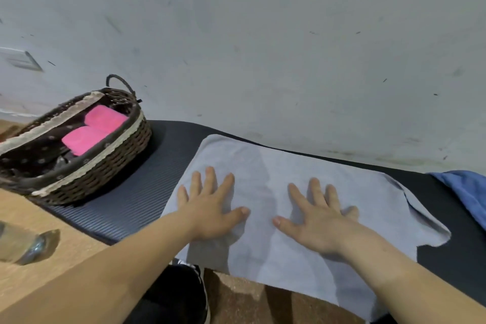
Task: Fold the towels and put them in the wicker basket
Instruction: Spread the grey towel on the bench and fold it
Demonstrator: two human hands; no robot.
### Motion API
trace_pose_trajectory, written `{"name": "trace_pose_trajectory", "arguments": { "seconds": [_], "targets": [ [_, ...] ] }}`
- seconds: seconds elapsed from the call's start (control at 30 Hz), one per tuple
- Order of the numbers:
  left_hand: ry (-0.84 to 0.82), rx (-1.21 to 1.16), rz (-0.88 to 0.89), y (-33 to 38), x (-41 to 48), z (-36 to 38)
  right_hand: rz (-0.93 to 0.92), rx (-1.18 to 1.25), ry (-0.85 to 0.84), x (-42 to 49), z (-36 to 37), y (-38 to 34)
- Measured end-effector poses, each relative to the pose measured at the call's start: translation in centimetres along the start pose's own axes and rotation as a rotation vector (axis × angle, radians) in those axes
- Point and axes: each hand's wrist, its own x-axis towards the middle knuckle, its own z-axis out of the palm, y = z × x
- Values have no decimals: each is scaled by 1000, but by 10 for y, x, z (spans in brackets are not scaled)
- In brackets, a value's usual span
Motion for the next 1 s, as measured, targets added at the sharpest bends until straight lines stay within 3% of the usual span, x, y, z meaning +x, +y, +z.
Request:
{"name": "trace_pose_trajectory", "arguments": {
  "seconds": [0.23,0.53,0.6,0.73,0.83,0.9,1.0],
  "targets": [
    [144,50,53,-42,14,0,-24,-5,12,28,4,-21],
    [296,37,92,-50,14,-2,-273,248,213,6,-13,1],
    [348,13,167,-30,12,-3,-204,296,313,1,-24,26],
    [365,-10,339,27,-2,-2,123,390,489,-7,-48,108],
    [369,-66,484,68,-10,-2,311,540,412,-17,-44,162],
    [353,-55,569,97,-10,1,328,735,291,-21,-33,180],
    [326,-73,675,145,-7,9,224,830,301,-16,-24,191]
  ]
}}
